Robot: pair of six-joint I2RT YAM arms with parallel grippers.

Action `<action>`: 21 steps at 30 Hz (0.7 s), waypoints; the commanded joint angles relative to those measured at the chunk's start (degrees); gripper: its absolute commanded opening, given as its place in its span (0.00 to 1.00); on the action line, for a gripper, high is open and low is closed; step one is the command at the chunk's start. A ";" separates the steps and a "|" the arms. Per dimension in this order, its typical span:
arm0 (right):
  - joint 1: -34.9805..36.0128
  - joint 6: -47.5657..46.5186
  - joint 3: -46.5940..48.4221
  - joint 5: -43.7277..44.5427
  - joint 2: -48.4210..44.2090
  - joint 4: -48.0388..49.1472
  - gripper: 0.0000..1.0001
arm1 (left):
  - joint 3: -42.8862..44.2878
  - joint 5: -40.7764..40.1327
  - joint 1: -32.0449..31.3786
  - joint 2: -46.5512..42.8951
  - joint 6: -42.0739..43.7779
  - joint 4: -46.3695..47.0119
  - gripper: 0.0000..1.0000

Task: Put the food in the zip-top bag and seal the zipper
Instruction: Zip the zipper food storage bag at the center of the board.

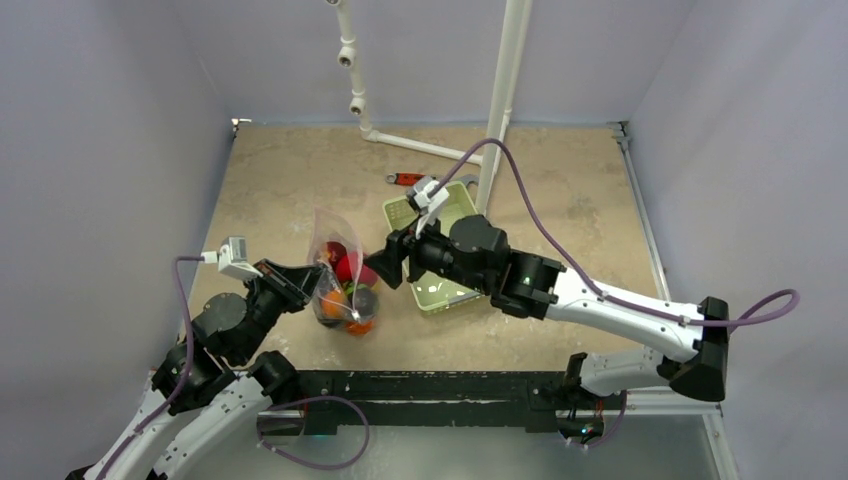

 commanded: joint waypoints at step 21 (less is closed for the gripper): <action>29.97 13.85 -11.88 39.64 -0.66 7.27 0.74 | 1.58 -1.03 -0.15 -1.60 0.04 0.25 0.00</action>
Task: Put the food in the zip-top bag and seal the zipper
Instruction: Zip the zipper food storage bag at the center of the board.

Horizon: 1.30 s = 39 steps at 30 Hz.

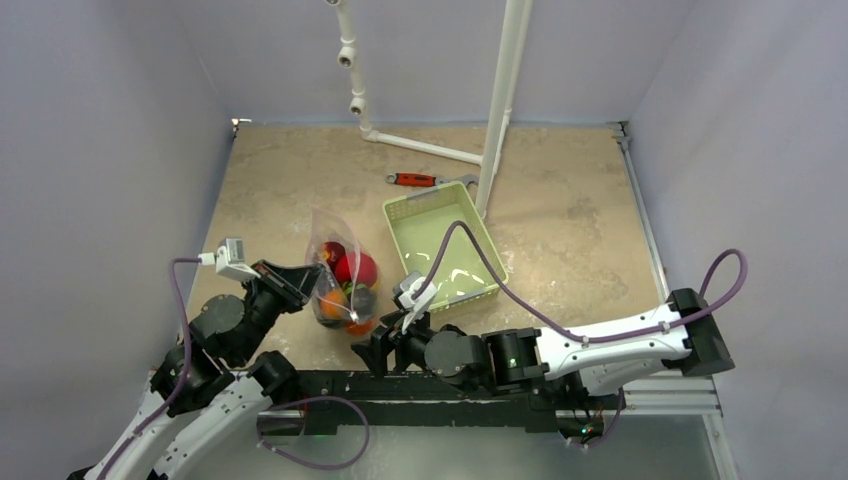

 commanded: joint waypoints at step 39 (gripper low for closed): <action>0.75 -22.74 4.90 22.57 17.66 27.11 0.63 | 2.67 -1.32 -0.13 -1.65 1.00 -1.11 0.00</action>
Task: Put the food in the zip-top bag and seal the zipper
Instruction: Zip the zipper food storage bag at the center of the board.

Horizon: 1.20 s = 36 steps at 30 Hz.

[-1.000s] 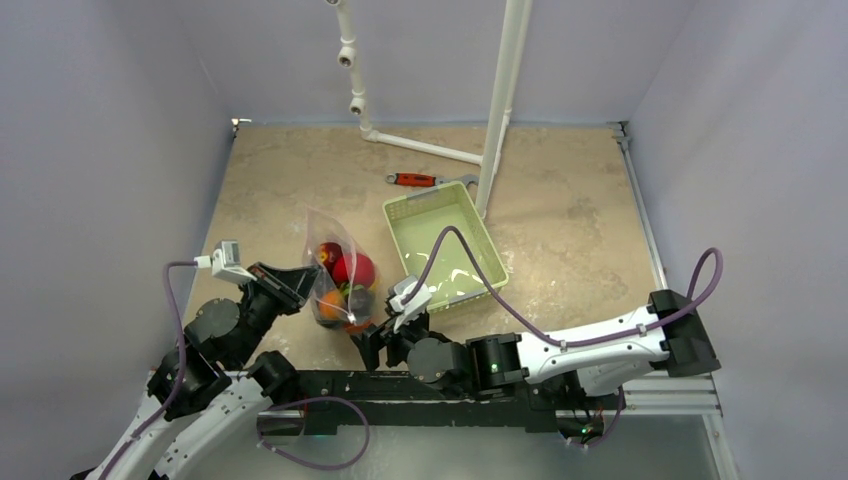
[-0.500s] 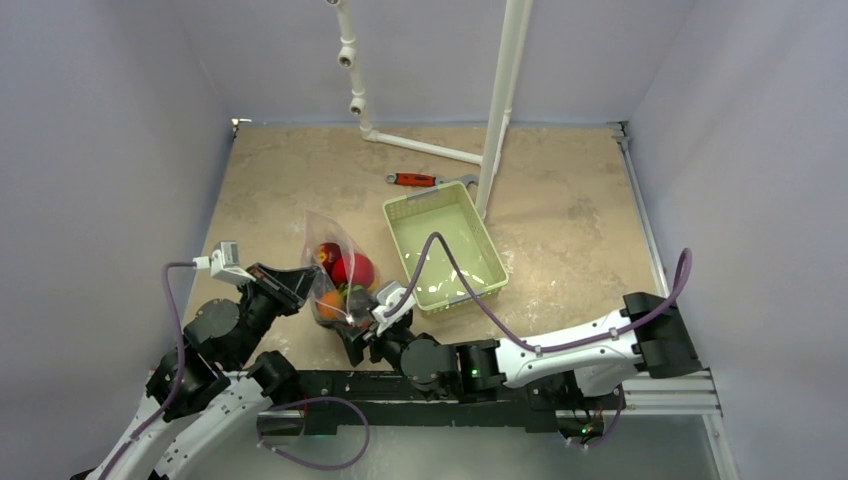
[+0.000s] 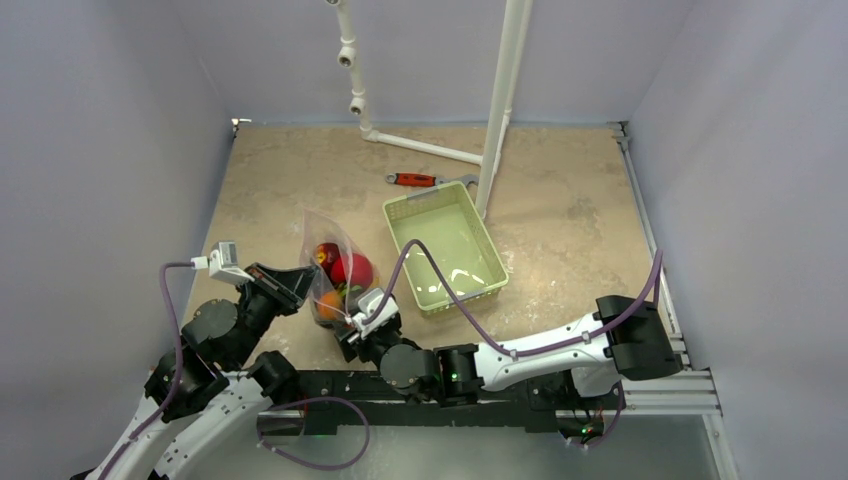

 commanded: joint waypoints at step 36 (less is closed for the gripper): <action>0.27 -15.09 2.52 -8.50 -11.34 -3.10 0.00 | 19.35 -2.01 -0.10 7.91 10.32 -5.10 0.58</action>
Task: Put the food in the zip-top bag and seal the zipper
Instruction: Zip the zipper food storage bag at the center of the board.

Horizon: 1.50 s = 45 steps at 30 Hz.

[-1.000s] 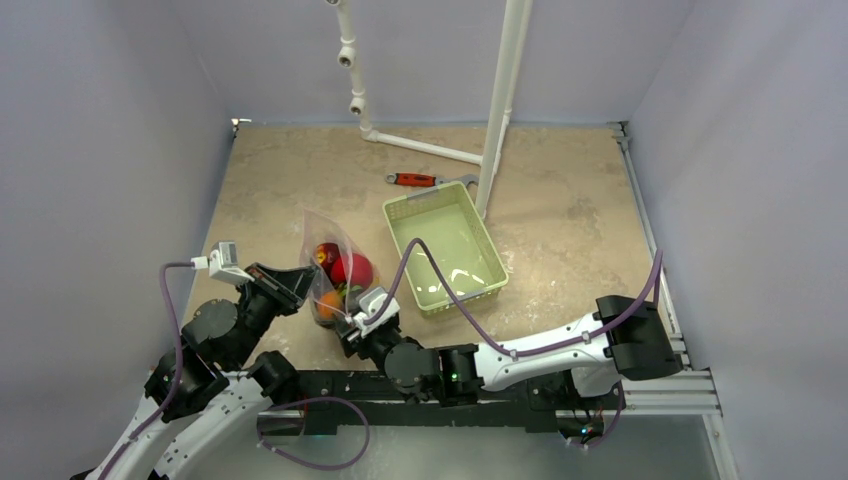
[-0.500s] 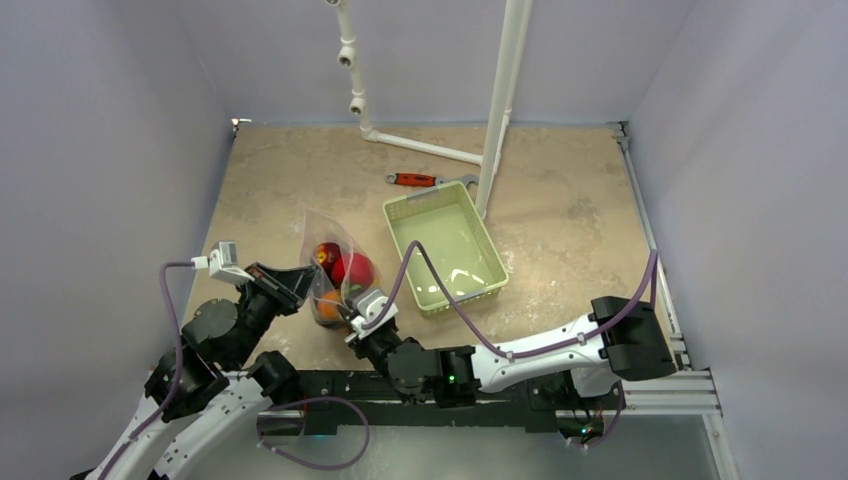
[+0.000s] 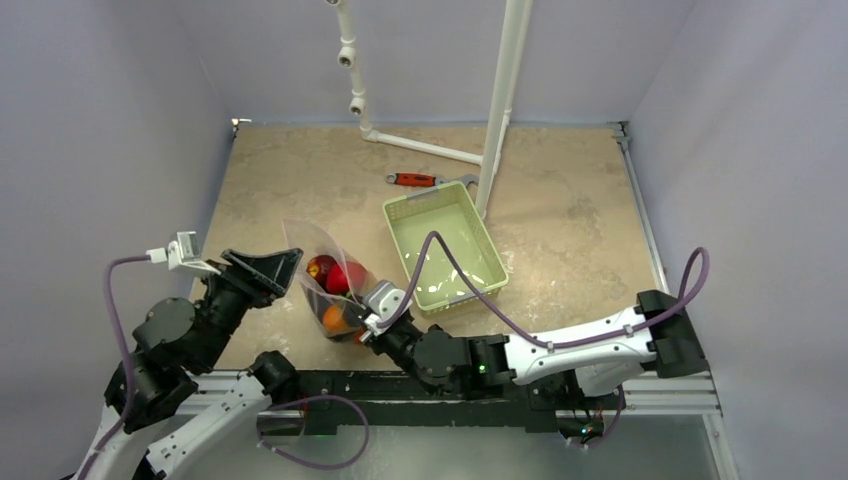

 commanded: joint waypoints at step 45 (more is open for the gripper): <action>0.14 6.97 22.02 -38.89 -17.57 -43.31 0.00 | 11.97 86.24 -0.10 20.41 43.85 4.68 0.69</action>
